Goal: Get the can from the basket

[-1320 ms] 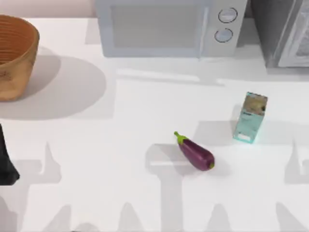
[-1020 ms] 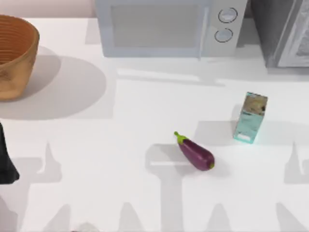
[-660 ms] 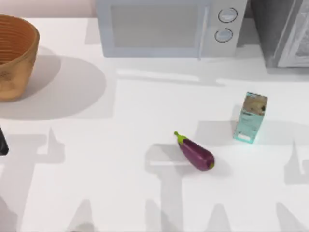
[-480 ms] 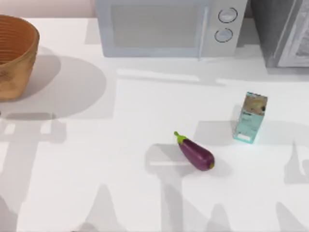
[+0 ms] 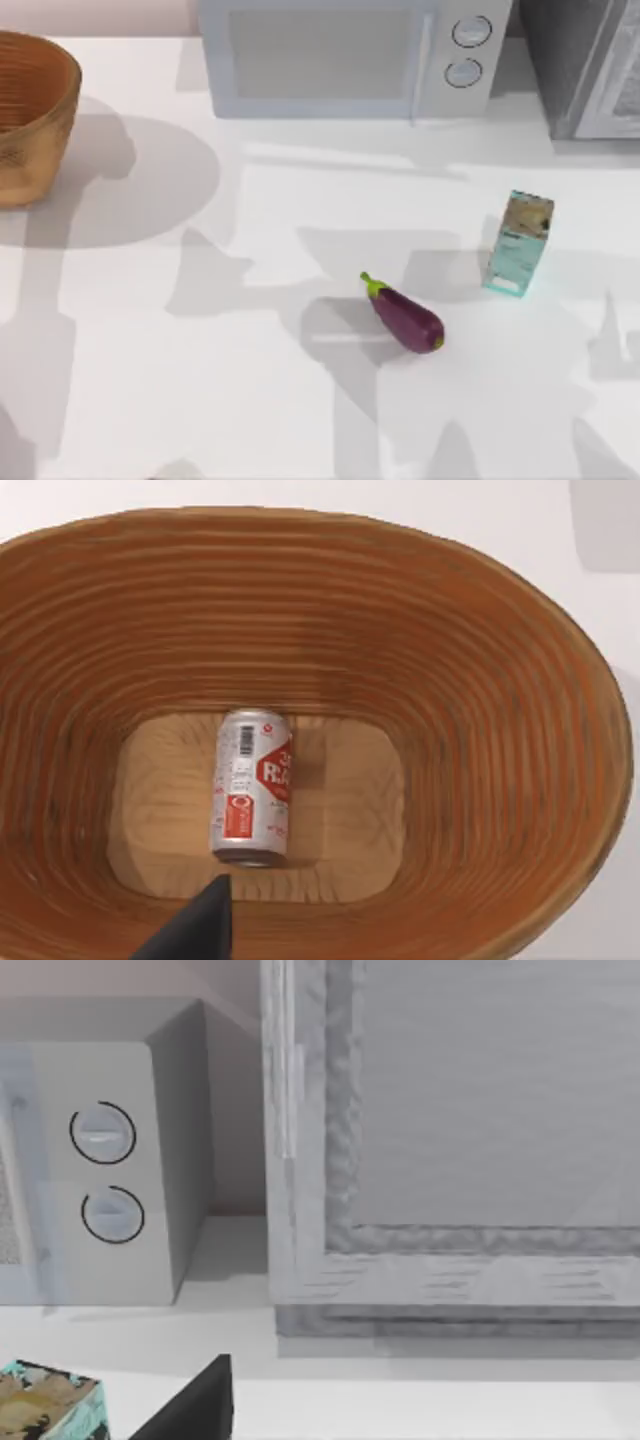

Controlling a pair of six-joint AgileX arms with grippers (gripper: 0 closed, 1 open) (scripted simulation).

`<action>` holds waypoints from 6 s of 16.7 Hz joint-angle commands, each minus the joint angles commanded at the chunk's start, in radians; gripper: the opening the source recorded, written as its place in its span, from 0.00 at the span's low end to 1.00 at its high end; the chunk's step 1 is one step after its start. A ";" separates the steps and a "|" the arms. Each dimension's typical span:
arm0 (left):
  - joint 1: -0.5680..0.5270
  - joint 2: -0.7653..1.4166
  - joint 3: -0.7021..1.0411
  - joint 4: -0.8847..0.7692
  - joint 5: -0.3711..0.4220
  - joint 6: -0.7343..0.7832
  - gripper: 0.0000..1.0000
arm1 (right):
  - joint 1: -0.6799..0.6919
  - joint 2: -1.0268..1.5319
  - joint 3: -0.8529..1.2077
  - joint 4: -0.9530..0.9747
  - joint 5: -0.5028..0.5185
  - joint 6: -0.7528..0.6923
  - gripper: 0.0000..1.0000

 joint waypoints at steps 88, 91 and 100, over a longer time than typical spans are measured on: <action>-0.081 -1.482 -1.411 0.708 -0.058 -0.056 0.00 | 0.000 0.000 0.000 0.000 0.000 0.000 1.00; -0.085 -1.530 -1.455 0.745 -0.060 -0.060 0.00 | 0.000 0.000 0.000 0.000 0.000 0.000 1.00; -0.086 -1.436 -1.421 0.798 -0.031 -0.053 0.00 | 0.000 0.000 0.000 0.000 0.000 0.000 1.00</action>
